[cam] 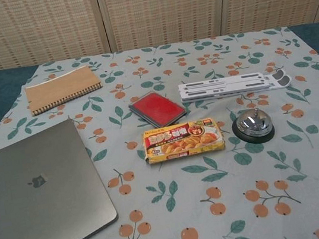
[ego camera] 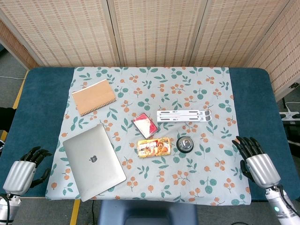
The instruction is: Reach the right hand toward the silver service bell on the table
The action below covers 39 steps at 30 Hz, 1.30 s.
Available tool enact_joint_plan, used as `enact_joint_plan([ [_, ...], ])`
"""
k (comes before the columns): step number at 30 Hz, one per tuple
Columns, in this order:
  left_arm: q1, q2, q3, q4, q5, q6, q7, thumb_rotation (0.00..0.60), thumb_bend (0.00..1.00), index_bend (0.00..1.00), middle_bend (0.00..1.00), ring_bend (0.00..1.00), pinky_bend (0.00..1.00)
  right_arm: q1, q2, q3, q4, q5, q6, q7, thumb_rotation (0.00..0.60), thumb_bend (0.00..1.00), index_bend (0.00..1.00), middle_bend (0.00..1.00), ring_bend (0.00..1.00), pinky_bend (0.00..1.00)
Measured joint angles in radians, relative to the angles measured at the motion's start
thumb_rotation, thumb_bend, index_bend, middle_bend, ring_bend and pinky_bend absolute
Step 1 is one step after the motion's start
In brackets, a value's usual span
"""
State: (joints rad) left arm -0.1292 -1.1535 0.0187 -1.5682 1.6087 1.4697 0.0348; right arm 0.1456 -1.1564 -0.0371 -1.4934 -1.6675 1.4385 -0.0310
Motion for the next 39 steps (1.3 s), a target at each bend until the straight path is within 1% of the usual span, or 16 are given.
enact_joint_plan([
  [8, 0.001, -0.001, -0.002, 0.001, 0.000, 0.004, 0.001, 0.600, 0.39, 0.30, 0.26, 0.15, 0.38, 0.007, -0.012, -0.001, 0.019, -0.008, -0.008, -0.002, 0.600, 0.71, 0.00, 0.00, 0.00, 0.05],
  [13, -0.003, -0.009, -0.008, 0.016, -0.006, 0.001, -0.001, 0.600, 0.39, 0.30, 0.26, 0.15, 0.38, 0.030, -0.044, -0.005, 0.085, -0.043, -0.022, -0.004, 0.600, 0.71, 0.00, 0.00, 0.00, 0.05],
  [17, -0.004, -0.007, -0.009, 0.018, -0.019, -0.010, -0.014, 0.600, 0.39, 0.30, 0.26, 0.15, 0.38, 0.057, -0.108, -0.004, 0.174, -0.065, -0.037, 0.007, 0.600, 0.71, 0.00, 0.00, 0.00, 0.05],
  [19, -0.003, -0.005, -0.011, 0.013, -0.019, -0.003, -0.014, 0.600, 0.39, 0.30, 0.26, 0.15, 0.38, 0.081, -0.154, 0.001, 0.227, -0.069, -0.058, 0.026, 0.600, 0.71, 0.00, 0.00, 0.00, 0.05],
  [23, 0.003, -0.002, -0.009, 0.007, 0.010, 0.031, -0.011, 0.600, 0.39, 0.30, 0.27, 0.15, 0.38, 0.143, -0.228, 0.016, 0.310, -0.067, -0.129, 0.063, 0.600, 0.71, 0.00, 0.00, 0.00, 0.05],
  [25, 0.004, -0.002, -0.008, 0.007, 0.015, 0.032, -0.013, 0.600, 0.39, 0.30, 0.26, 0.15, 0.38, 0.181, -0.260, 0.021, 0.344, -0.066, -0.177, 0.086, 0.600, 0.71, 0.00, 0.00, 0.00, 0.05],
  [28, 0.004, -0.001, -0.008, 0.009, 0.012, 0.029, -0.015, 0.600, 0.39, 0.30, 0.26, 0.15, 0.38, 0.225, -0.299, 0.027, 0.376, -0.063, -0.226, 0.119, 0.600, 0.71, 0.00, 0.00, 0.00, 0.05],
  [32, 0.004, -0.001, -0.011, 0.011, -0.003, 0.024, -0.013, 0.600, 0.39, 0.30, 0.27, 0.15, 0.38, 0.265, -0.340, 0.031, 0.407, -0.063, -0.263, 0.155, 0.600, 0.74, 0.00, 0.00, 0.00, 0.05],
  [34, 0.005, 0.000, -0.012, 0.010, -0.003, 0.028, -0.021, 0.600, 0.39, 0.30, 0.27, 0.15, 0.38, 0.293, -0.376, 0.034, 0.420, -0.065, -0.282, 0.186, 0.600, 0.75, 0.00, 0.00, 0.00, 0.05],
  [39, 0.008, 0.005, -0.012, 0.008, 0.005, 0.037, -0.034, 0.600, 0.39, 0.30, 0.27, 0.15, 0.38, 0.348, -0.448, 0.025, 0.477, -0.068, -0.339, 0.219, 0.600, 0.76, 0.00, 0.00, 0.00, 0.05],
])
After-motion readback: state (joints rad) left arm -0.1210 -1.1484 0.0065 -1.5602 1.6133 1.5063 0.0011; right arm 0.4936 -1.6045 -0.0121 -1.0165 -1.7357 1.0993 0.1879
